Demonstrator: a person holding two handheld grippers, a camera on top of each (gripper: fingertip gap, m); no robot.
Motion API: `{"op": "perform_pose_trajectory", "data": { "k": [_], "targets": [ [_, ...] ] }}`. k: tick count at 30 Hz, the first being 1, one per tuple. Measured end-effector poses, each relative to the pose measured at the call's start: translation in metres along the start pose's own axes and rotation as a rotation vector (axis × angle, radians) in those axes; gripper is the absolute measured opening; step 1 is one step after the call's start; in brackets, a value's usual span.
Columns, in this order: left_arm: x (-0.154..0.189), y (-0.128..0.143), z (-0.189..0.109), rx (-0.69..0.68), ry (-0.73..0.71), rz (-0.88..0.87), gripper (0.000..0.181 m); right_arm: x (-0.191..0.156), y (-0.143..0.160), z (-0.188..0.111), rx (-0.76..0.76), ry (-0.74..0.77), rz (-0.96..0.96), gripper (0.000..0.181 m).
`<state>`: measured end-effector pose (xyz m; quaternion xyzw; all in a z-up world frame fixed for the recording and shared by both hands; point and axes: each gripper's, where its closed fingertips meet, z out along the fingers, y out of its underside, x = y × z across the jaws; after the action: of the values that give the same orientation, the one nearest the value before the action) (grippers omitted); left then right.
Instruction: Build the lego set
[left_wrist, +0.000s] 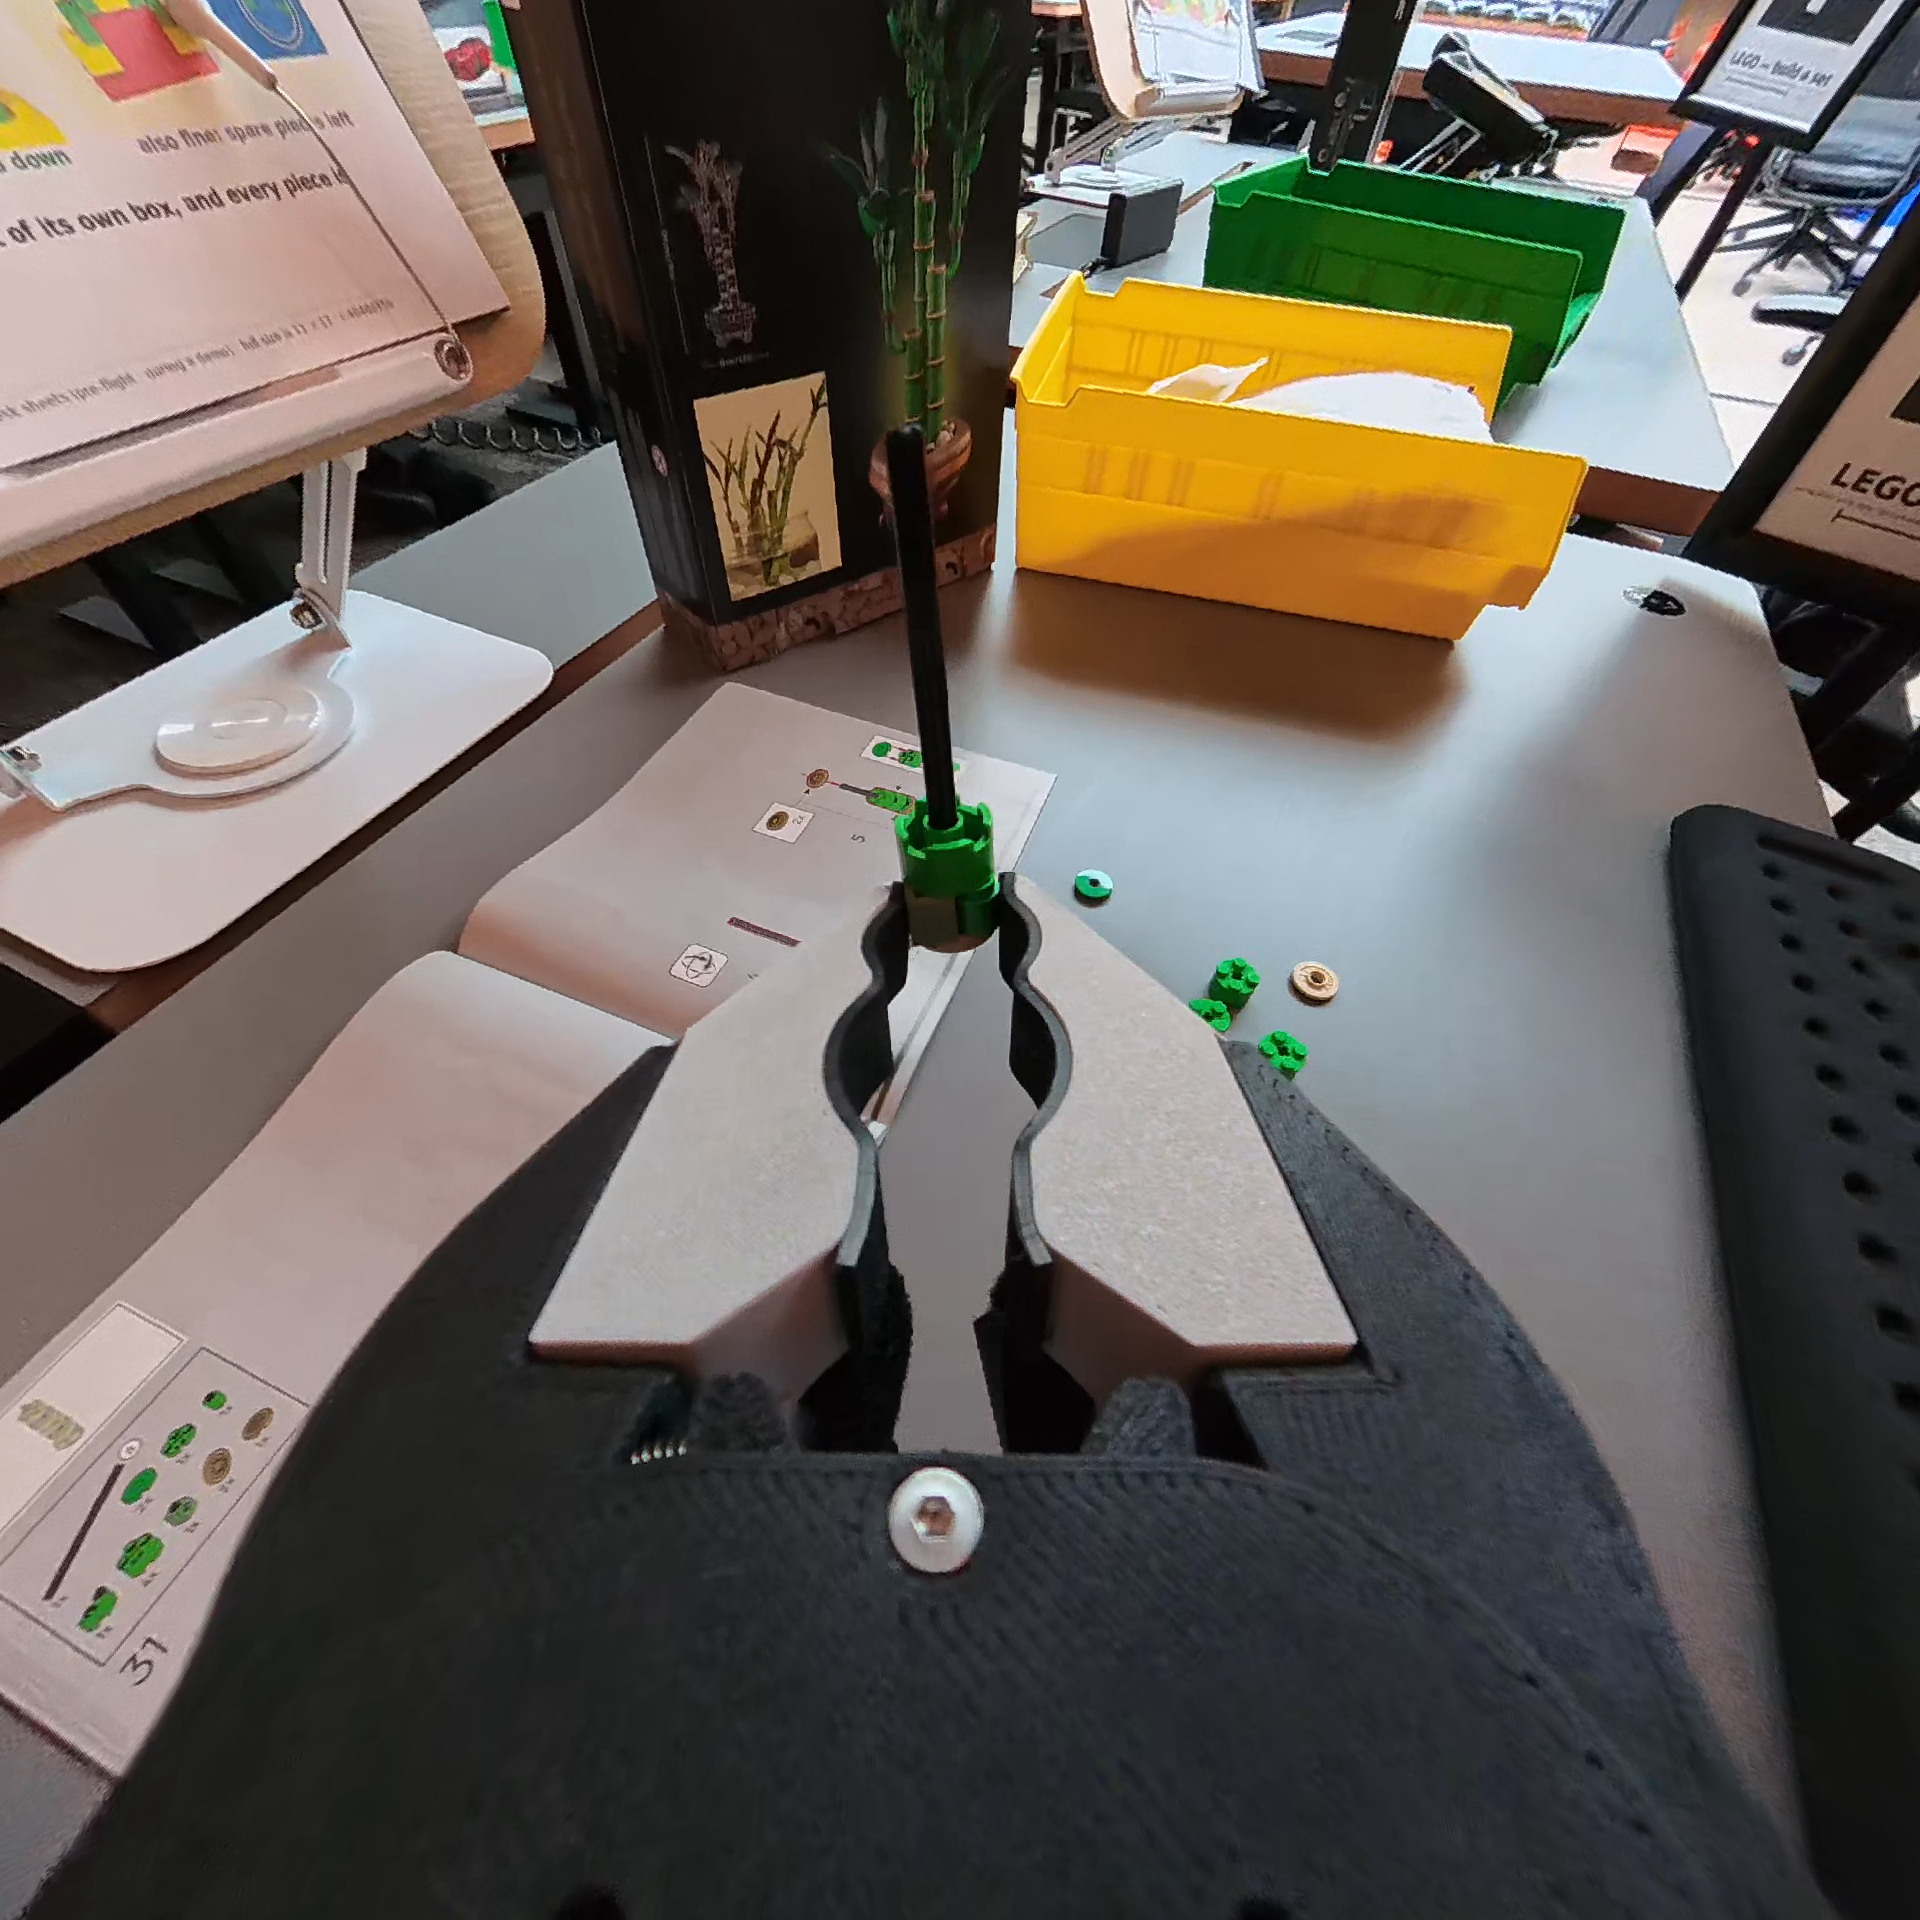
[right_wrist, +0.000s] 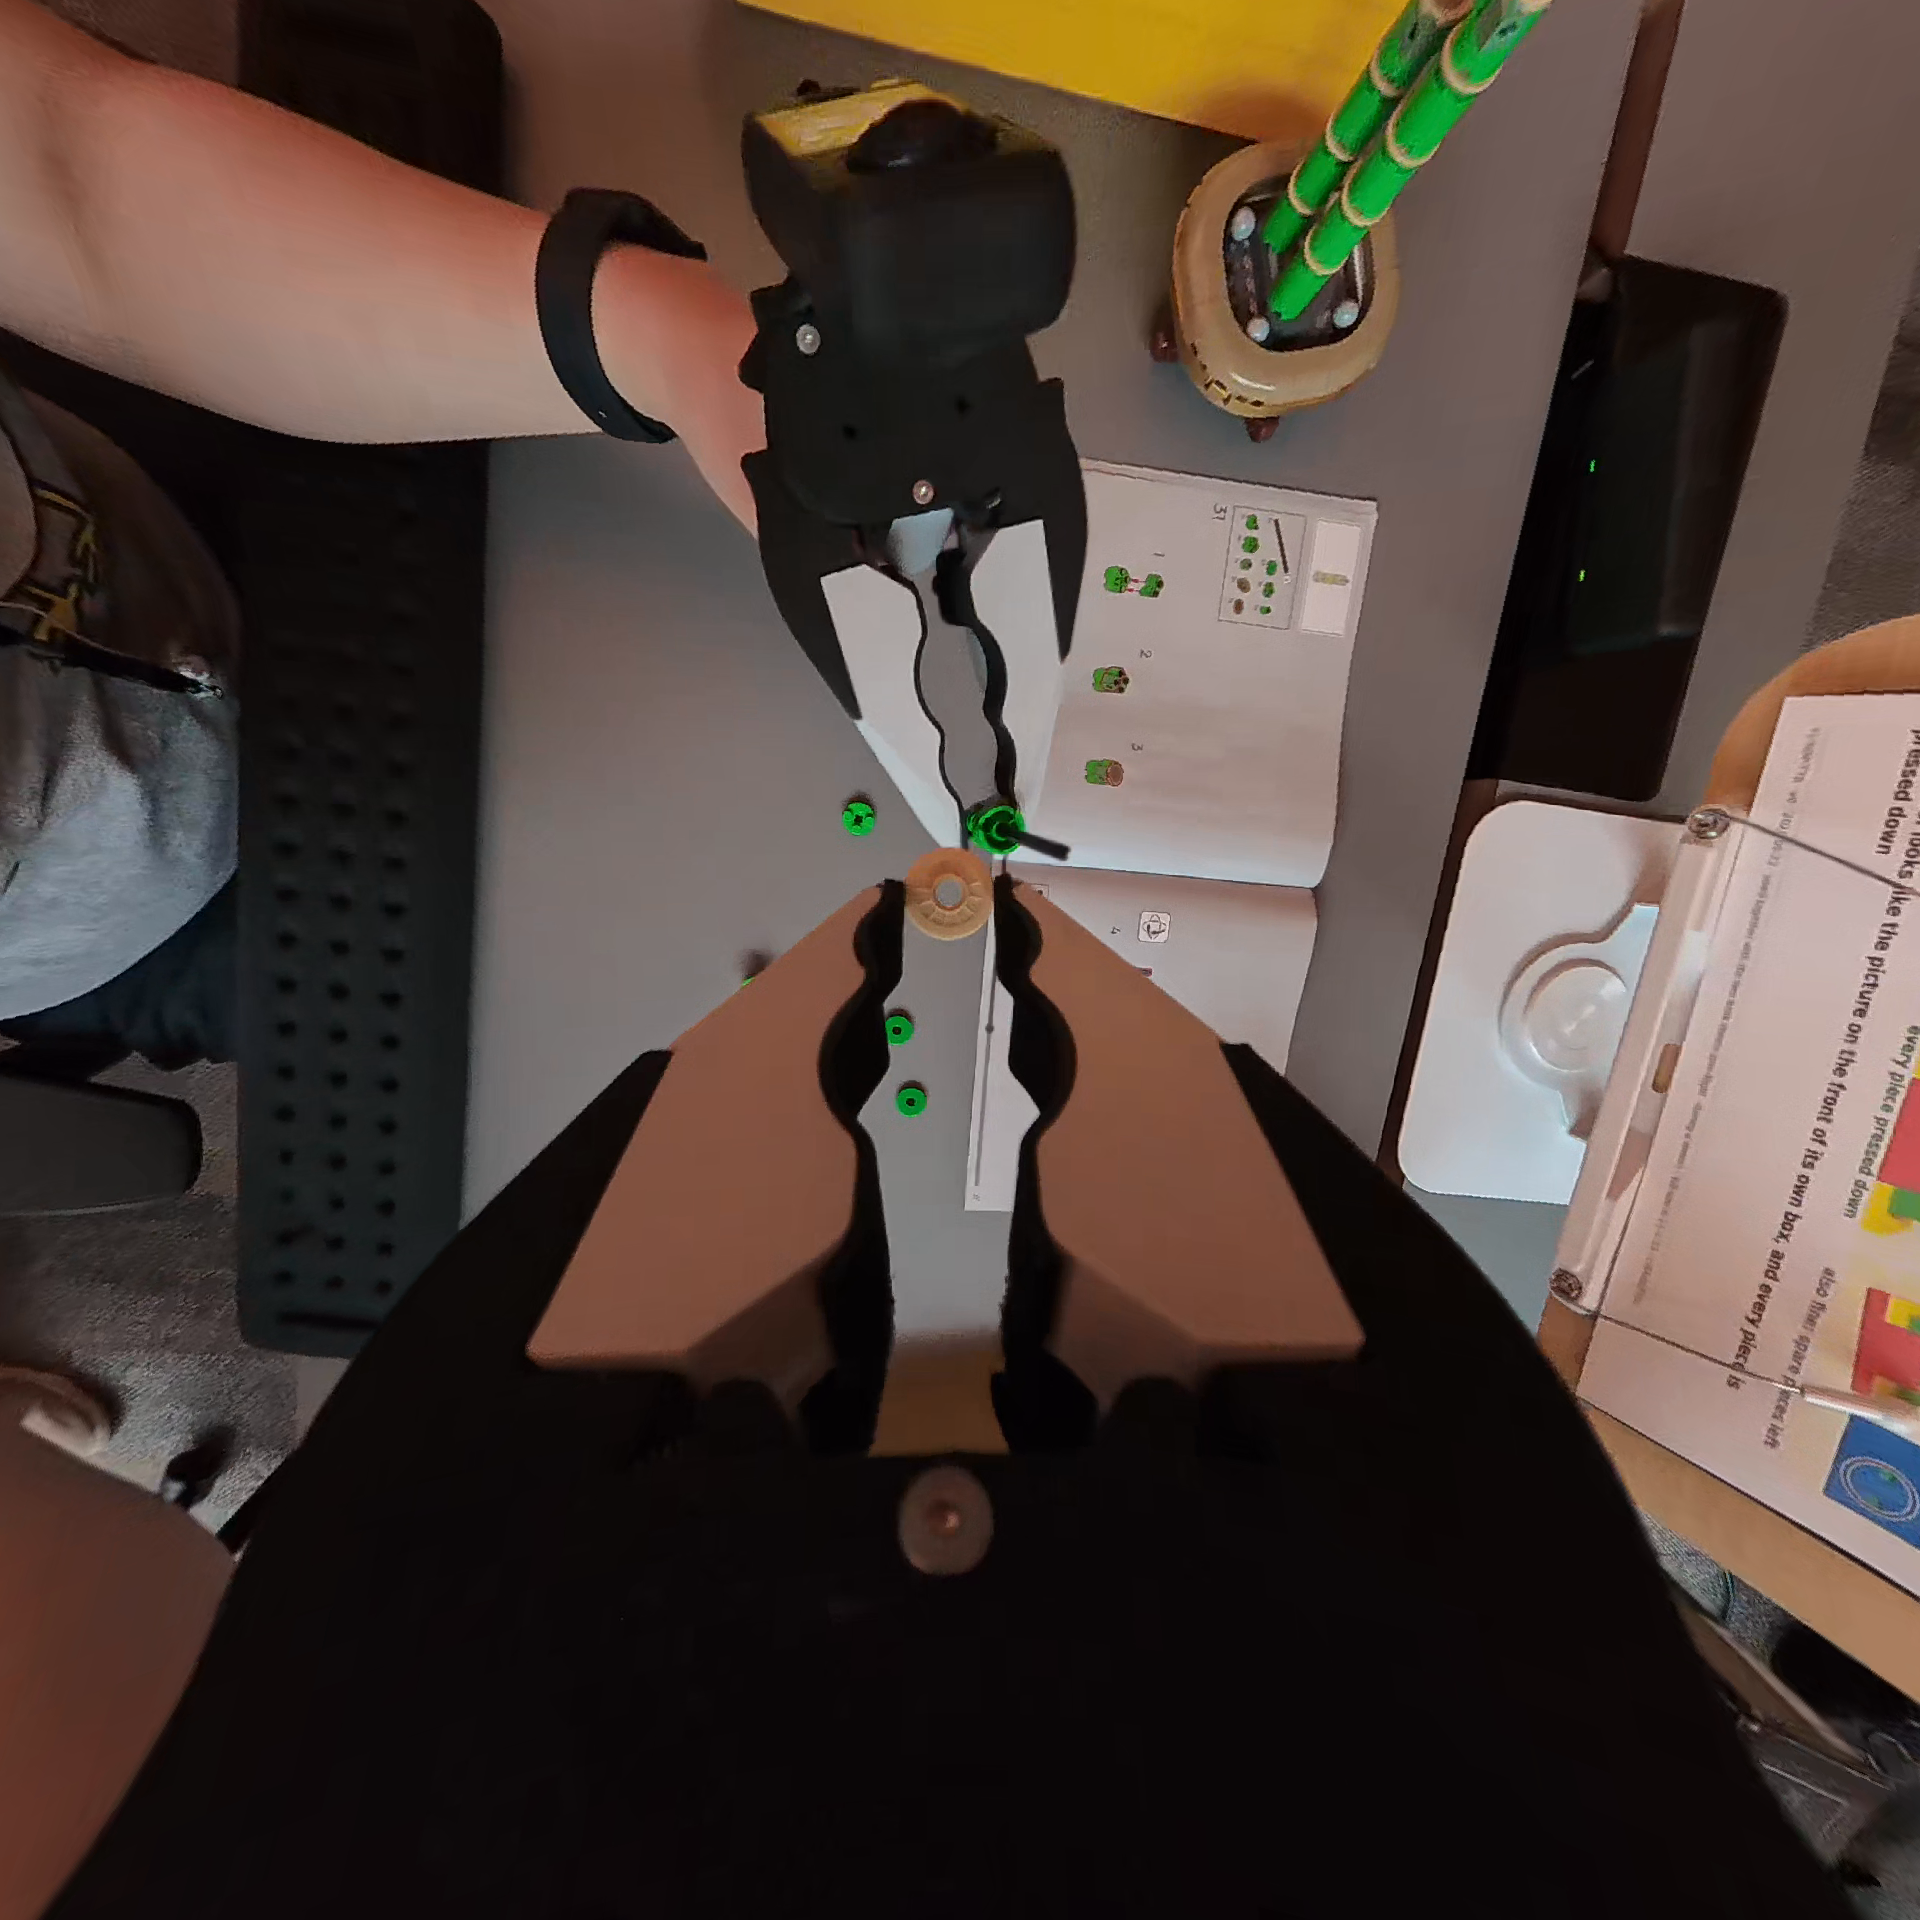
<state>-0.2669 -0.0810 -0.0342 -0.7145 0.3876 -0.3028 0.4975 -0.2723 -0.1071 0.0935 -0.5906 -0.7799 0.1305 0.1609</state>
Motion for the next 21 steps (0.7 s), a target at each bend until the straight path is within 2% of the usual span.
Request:
{"op": "perform_pose_trajectory", "data": {
  "k": [10, 21],
  "targets": [
    [0.008, -0.013, -0.007, 0.034, -0.007, 0.059, 0.015, 0.014, 0.006, 0.027, -0.08, -0.073, 0.055, 0.017],
    [0.007, -0.015, -0.009, 0.047, -0.02, 0.071, 0.014, 0.016, 0.013, 0.038, -0.049, -0.104, 0.084, 0.017]
  ]
}}
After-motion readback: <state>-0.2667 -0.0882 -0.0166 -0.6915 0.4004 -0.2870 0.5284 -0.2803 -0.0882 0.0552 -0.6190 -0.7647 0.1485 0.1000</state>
